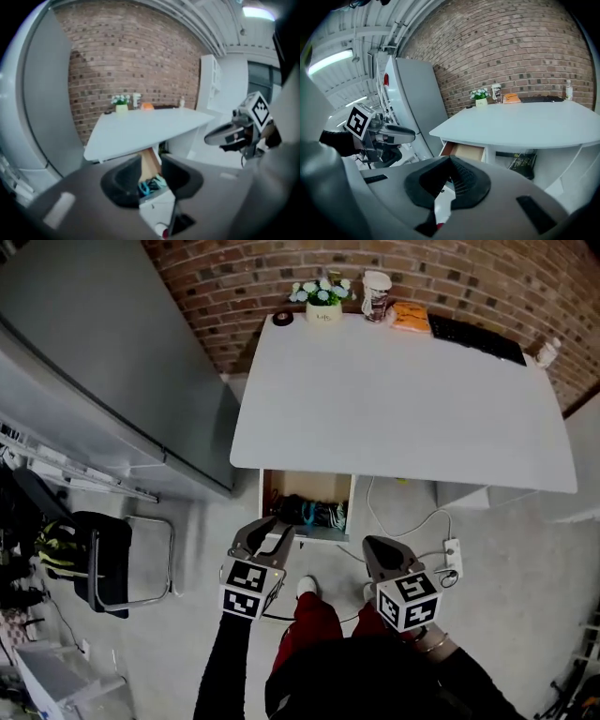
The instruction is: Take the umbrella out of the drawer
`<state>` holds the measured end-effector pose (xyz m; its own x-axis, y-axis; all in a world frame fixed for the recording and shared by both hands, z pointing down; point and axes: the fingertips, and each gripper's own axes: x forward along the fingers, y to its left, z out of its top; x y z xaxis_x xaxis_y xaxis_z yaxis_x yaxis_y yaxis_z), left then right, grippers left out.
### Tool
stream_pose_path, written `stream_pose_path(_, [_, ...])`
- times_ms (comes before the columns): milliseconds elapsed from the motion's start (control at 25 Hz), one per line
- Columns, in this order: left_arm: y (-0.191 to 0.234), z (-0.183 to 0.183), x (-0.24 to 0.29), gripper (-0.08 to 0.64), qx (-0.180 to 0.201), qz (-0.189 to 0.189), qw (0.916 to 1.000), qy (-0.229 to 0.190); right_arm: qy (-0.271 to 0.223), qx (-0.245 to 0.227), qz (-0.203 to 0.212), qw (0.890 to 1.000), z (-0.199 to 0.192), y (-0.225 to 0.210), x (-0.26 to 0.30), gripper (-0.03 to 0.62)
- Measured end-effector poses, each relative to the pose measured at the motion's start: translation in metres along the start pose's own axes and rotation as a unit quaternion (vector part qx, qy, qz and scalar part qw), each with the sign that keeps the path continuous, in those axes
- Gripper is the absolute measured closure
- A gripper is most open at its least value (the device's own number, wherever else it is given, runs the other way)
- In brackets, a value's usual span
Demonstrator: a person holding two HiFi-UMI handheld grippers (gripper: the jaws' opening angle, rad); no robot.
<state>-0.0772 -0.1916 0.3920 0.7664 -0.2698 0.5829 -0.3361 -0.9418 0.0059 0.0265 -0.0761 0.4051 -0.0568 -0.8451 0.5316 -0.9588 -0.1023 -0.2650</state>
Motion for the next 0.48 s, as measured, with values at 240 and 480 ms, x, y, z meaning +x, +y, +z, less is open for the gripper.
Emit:
stream_pose_path(240, [0.019,-0.012,0.031,0.422,0.048,-0.074,0.9957,0.025,0.01,0.045,-0.05,0.998,-0.017,0.021,0.024,0.594])
stream_pose_path(480, [0.018,-0.047,0.068,0.379,0.118,-0.147,0.9788,0.08,0.02,0.087,-0.101,0.991,-0.047,0.028,0.034,0.594])
